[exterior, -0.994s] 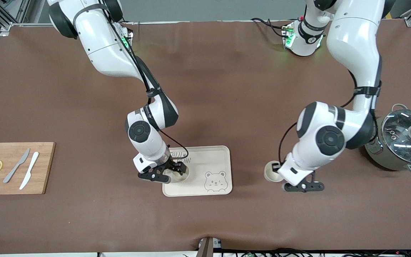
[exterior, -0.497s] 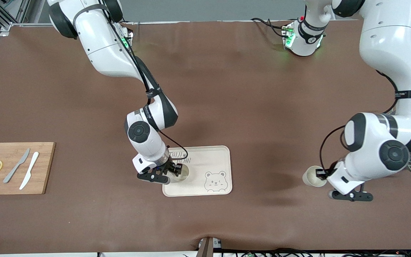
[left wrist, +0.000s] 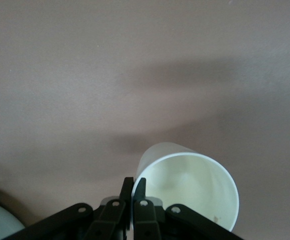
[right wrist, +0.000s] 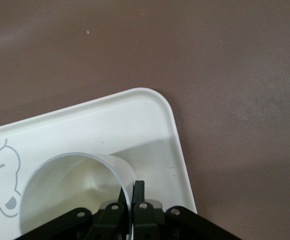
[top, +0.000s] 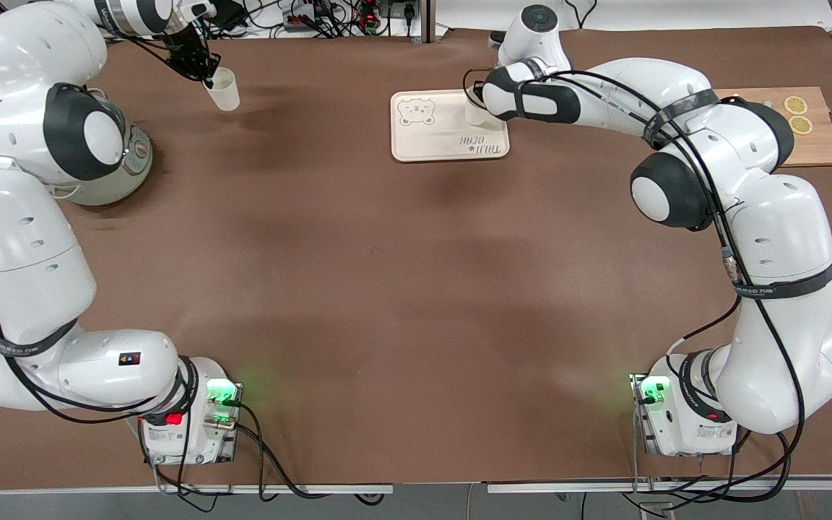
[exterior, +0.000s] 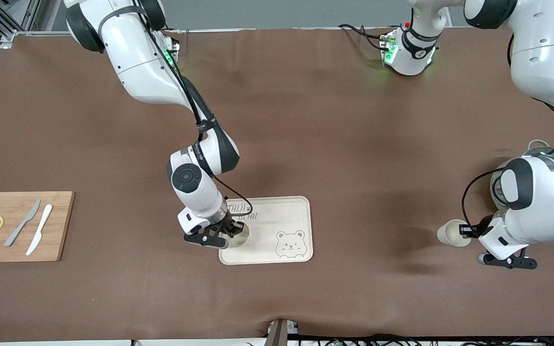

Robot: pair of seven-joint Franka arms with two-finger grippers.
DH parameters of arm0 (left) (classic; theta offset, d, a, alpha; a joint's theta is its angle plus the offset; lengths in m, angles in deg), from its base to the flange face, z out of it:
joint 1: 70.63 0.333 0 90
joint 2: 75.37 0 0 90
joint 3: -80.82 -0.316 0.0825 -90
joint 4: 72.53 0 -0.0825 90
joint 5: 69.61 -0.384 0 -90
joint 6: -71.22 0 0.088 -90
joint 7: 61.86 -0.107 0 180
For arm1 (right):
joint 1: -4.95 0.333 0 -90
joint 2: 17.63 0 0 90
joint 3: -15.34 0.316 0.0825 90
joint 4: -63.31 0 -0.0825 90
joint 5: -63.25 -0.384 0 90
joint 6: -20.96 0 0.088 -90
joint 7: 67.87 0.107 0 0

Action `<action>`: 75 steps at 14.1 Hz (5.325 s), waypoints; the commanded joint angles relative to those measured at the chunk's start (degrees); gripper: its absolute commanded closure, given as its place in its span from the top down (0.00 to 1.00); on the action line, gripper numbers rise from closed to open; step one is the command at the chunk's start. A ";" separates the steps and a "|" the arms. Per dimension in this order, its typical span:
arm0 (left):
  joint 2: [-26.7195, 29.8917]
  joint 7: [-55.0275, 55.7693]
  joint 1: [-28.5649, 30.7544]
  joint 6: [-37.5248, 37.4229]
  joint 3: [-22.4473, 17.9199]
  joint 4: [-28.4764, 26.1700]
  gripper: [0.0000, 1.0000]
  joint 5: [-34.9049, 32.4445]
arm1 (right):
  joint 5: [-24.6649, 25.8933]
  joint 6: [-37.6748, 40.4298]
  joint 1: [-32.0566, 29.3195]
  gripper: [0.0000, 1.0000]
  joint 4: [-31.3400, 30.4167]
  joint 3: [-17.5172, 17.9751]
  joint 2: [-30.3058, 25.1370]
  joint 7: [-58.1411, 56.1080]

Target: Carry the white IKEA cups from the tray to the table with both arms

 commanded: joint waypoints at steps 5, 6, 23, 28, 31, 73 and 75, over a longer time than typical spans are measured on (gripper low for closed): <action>-3.42 -1.13 2.23 3.25 0.60 -0.16 0.00 -1.17 | 1.16 1.36 0.10 0.00 1.55 0.05 -0.15 1.40; -3.68 -1.13 2.23 3.34 0.60 -0.16 0.00 -1.09 | 1.16 1.80 0.01 0.00 1.55 0.05 -0.94 1.39; -3.34 -3.50 2.32 4.30 0.60 0.02 1.00 -1.00 | 0.11 16.83 -21.25 0.00 1.29 -0.39 -7.10 -36.38; 1.31 -2.63 1.97 -0.07 1.13 -0.07 1.00 -0.91 | 0.02 12.63 -24.42 0.00 1.12 -0.39 -4.82 -43.32; 5.18 -1.84 1.71 -5.08 1.13 -0.07 1.00 -1.00 | 0.02 9.28 -25.56 0.00 0.94 -0.31 -2.71 -45.27; 28.92 9.85 -0.93 -27.78 4.56 1.60 1.00 -1.00 | 3.78 60.08 -27.05 1.00 -3.43 -6.63 -47.06 -39.74; 29.01 9.86 -0.49 -27.78 4.12 1.60 1.00 1.80 | 4.59 60.34 -27.50 1.00 -5.56 -6.72 -51.82 -39.65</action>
